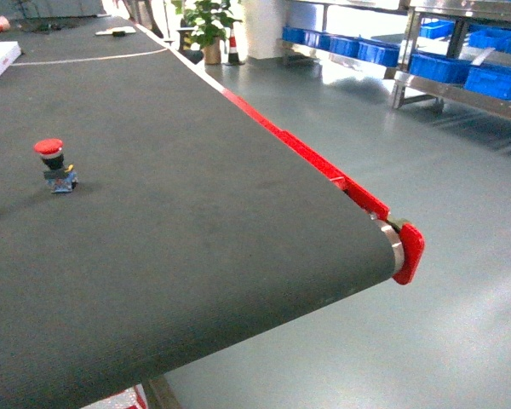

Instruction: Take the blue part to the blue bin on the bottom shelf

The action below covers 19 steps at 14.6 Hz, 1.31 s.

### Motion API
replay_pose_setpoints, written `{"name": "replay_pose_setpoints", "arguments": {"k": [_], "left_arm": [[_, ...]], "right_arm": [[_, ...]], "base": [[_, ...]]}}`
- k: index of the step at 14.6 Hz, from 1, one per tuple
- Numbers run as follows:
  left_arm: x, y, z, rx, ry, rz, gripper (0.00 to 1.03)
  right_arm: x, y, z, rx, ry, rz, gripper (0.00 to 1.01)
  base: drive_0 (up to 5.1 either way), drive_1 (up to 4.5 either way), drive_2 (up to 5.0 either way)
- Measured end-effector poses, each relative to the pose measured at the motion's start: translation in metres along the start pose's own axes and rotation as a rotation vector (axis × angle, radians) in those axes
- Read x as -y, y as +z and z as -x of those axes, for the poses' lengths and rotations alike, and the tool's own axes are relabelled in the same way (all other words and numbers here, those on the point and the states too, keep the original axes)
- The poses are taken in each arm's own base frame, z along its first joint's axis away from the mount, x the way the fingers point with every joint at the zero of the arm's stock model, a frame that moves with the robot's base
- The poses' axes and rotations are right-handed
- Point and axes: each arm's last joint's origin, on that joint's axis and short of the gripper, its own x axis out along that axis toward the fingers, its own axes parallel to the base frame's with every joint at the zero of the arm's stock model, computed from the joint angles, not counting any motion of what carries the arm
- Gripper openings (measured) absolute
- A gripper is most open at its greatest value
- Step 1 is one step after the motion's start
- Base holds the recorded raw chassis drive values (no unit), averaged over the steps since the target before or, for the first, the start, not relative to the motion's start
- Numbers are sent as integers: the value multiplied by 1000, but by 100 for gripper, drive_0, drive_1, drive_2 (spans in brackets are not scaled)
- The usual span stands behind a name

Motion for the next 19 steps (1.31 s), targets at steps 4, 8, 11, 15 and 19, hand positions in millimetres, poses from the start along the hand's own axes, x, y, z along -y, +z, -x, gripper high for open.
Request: {"name": "replay_pose_setpoints", "arguments": {"k": [4,8,11,15,19], "left_arm": [[0,0,0,0,0,0,44],[0,0,0,0,0,0,44],[0,0,0,0,0,0,44],[0,0,0,0,0,0,44],[0,0,0,0,0,0,44]], "right_arm": [[0,0,0,0,0,0,98],[0,0,0,0,0,0,98],[0,0,0,0,0,0,98],[0,0,0,0,0,0,98],[0,0,0,0,0,0,98]], "base": [[-173,-173,-173],[-164,-164,-164],[-157,-157,-157],[-158,-158,-158],[-169,-169,-169]]}}
